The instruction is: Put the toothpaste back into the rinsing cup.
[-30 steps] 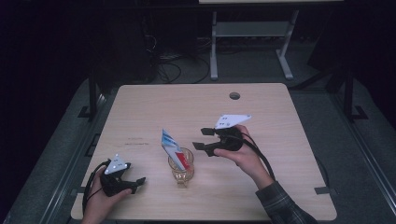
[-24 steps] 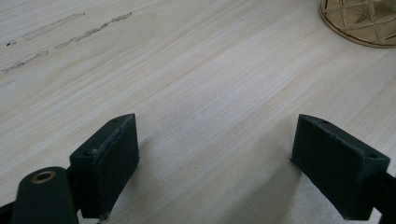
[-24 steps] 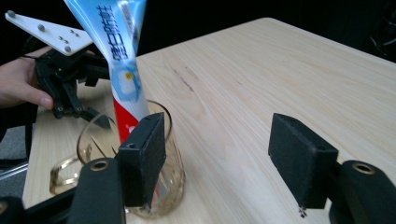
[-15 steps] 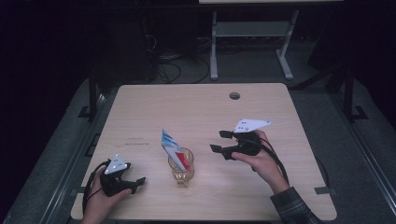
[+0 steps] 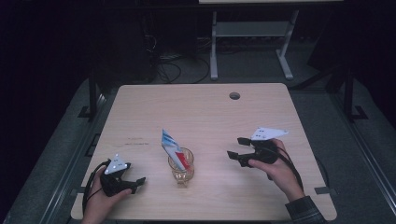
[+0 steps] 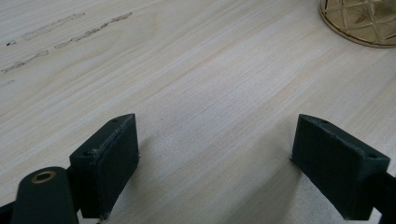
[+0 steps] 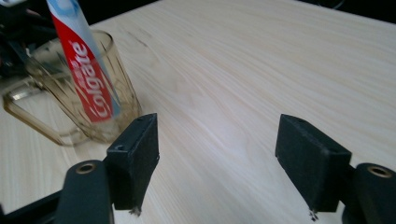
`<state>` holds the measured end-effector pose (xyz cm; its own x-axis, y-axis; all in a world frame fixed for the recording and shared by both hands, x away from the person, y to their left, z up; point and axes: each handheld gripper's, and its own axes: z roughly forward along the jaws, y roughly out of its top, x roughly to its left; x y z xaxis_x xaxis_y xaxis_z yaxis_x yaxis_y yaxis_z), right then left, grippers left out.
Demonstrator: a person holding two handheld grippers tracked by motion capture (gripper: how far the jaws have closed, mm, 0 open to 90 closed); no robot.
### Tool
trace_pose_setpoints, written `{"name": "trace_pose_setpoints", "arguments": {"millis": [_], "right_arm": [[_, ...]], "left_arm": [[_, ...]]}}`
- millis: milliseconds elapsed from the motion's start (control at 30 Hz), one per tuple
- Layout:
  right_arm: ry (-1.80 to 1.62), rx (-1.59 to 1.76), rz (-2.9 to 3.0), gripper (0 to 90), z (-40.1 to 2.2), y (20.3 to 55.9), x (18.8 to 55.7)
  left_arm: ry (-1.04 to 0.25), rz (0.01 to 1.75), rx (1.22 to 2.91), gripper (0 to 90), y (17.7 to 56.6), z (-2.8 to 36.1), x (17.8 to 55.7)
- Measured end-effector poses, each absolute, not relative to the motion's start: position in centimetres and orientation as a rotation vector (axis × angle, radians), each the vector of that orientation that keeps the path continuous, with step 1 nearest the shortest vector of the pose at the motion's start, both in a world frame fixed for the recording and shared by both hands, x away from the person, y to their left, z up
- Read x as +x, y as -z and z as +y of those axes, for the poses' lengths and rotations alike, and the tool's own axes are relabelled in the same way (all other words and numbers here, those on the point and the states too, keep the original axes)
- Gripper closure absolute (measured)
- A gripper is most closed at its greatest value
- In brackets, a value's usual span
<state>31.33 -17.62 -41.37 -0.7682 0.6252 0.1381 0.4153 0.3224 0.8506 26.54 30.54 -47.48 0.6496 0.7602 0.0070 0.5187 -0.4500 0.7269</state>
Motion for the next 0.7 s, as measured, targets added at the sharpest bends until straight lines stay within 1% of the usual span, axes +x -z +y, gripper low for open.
{"name": "trace_pose_setpoints", "arguments": {"millis": [433, 700], "right_arm": [[-1.279, 1.114, 2.337, 22.4, -22.1, 43.9, 29.5], [-1.166, 1.194, 2.321, 21.3, -24.3, 45.7, 28.3]], "left_arm": [[-0.436, 0.989, 2.153, 13.8, 47.5, 30.5, 26.5], [-0.436, 0.990, 2.151, 13.8, 47.5, 30.5, 26.5]]}}
